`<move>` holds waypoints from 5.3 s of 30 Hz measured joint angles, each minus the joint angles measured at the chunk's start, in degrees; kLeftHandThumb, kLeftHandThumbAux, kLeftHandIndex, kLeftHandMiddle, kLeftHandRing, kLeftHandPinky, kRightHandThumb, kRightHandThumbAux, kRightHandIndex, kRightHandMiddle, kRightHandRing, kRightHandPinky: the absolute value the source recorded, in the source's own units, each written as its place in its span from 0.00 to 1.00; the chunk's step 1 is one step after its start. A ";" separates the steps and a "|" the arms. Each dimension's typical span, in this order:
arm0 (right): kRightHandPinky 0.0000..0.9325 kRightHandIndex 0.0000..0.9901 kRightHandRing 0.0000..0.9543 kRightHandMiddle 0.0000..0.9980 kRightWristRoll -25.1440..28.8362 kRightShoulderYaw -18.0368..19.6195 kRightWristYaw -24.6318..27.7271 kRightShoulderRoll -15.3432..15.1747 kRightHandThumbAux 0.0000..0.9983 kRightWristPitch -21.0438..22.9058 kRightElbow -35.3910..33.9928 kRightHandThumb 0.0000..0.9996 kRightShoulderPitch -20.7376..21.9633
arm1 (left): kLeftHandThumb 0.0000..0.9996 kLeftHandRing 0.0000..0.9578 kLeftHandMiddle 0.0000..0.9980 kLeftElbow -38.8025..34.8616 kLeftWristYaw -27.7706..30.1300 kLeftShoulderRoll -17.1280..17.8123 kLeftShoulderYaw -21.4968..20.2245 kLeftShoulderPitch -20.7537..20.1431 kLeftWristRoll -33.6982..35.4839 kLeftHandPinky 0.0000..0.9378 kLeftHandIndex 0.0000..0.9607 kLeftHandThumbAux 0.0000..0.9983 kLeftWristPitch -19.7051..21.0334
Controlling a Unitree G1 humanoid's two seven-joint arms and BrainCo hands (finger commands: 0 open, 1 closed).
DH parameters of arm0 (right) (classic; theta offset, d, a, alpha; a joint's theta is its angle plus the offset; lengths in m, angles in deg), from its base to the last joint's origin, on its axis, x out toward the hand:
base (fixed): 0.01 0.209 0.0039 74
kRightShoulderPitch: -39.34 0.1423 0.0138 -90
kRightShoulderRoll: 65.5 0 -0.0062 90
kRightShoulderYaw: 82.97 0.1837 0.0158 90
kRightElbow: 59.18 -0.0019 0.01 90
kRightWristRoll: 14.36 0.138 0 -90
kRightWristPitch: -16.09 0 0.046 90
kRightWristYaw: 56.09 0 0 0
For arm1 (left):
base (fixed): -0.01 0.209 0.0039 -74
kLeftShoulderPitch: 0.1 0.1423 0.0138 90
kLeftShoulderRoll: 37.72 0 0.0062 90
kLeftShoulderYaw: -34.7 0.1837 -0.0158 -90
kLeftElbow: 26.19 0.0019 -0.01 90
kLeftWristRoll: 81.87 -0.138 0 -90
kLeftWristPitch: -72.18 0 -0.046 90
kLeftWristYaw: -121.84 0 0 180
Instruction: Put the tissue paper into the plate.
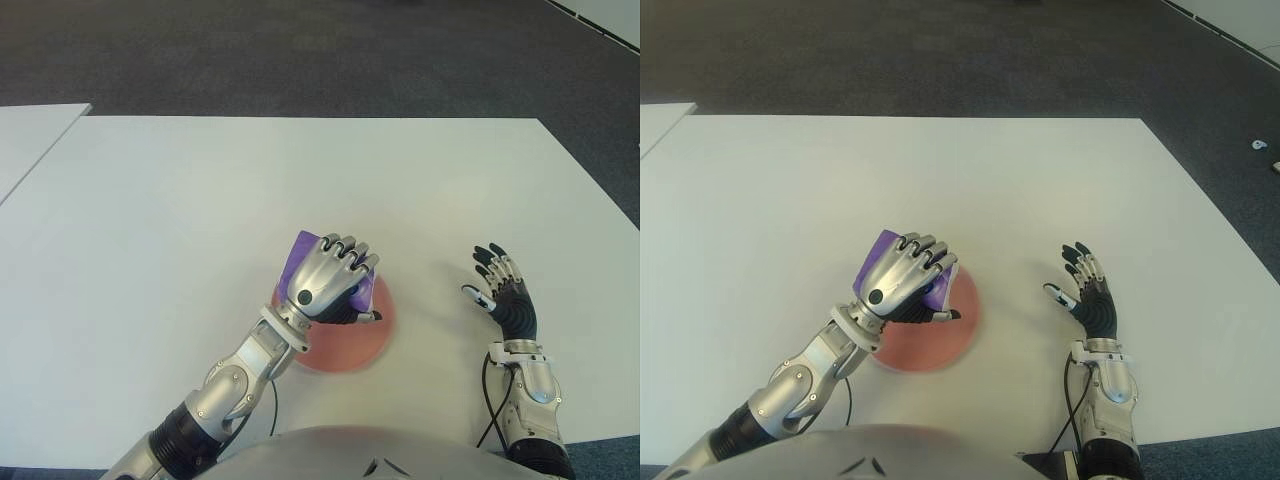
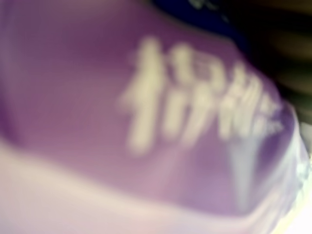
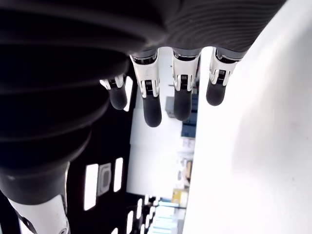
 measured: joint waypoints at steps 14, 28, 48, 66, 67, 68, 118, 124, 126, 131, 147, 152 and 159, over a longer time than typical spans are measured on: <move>0.18 0.12 0.20 0.23 -2.72 0.43 -2.24 0.11 0.79 -2.72 1.78 0.15 1.49 | 0.76 0.73 0.48 0.79 -0.71 -2.03 -0.50 -0.20 3.28 0.73 0.42 0.61 -0.37; 0.21 0.16 0.23 0.27 -3.88 0.41 -3.30 -0.82 0.83 -4.95 4.45 0.17 3.76 | 0.19 0.00 0.00 -0.06 6.94 -4.35 -0.06 0.86 -0.82 0.00 0.00 0.18 5.51; 0.20 0.16 0.26 0.30 -0.86 -0.52 -1.31 1.13 0.70 4.58 -1.10 0.32 1.58 | 0.17 0.00 0.00 -2.66 15.26 -4.39 -1.32 -0.93 0.49 0.00 0.00 0.10 4.77; 0.19 0.15 0.26 0.29 -5.78 -0.99 -5.06 0.97 0.65 2.14 0.73 0.27 2.66 | 0.16 0.00 0.00 -4.38 17.95 -4.39 -2.13 -1.09 -0.16 0.00 0.00 0.09 4.95; 0.19 0.16 0.25 0.29 -5.90 -0.97 -5.40 0.94 0.65 2.11 1.12 0.26 2.91 | 0.16 0.00 0.00 -4.49 17.95 -4.42 -2.18 -1.09 -0.16 0.00 0.00 0.10 5.00; 0.18 0.16 0.25 0.29 -6.00 -0.95 -5.76 0.85 0.65 1.95 1.39 0.26 3.07 | 0.16 0.00 0.00 -4.57 17.95 -4.47 -2.21 -1.09 -0.16 0.00 0.00 0.10 5.04; 0.21 0.16 0.32 0.36 -6.96 -1.89 -9.50 1.13 0.71 1.17 4.97 0.38 7.10 | 0.18 0.09 0.07 -0.85 17.87 -9.77 -17.67 -4.96 17.76 0.20 0.10 0.25 9.98; 0.21 0.16 0.34 0.37 -3.81 -1.61 -6.54 1.71 0.70 1.82 4.09 0.44 6.82 | 0.18 0.20 0.17 -0.07 12.30 -14.14 -22.02 -1.71 31.49 0.29 0.19 0.31 5.70; 0.21 0.16 0.34 0.37 -3.20 -1.61 -5.92 2.00 0.69 1.81 3.85 0.44 6.67 | 0.19 0.23 0.20 -0.05 11.41 -15.01 -22.76 0.82 36.43 0.32 0.22 0.33 2.72; 0.17 0.16 0.31 0.35 -3.27 -1.63 -5.76 2.52 0.69 1.60 3.47 0.42 6.35 | 0.22 0.27 0.24 0.45 11.38 -17.44 -25.20 5.44 48.37 0.36 0.26 0.41 -1.91; 0.02 0.14 0.23 0.28 -4.26 -1.96 -7.11 3.23 0.68 1.31 0.13 0.35 3.58 | 0.34 0.35 0.33 13.21 14.51 -18.84 -35.12 10.24 73.87 0.40 0.34 0.63 -19.86; 0.00 0.14 0.23 0.27 -3.36 -2.45 -4.97 3.47 0.64 2.13 -1.19 0.36 2.58 | 0.37 0.36 0.34 16.21 14.63 -19.83 -34.91 11.21 74.84 0.40 0.34 0.61 -23.56; 0.00 0.15 0.24 0.28 -2.84 -2.70 -3.33 3.74 0.60 2.16 -1.59 0.41 2.20 | 0.40 0.36 0.34 16.83 15.42 -20.55 -33.91 12.84 75.45 0.40 0.34 0.60 -25.75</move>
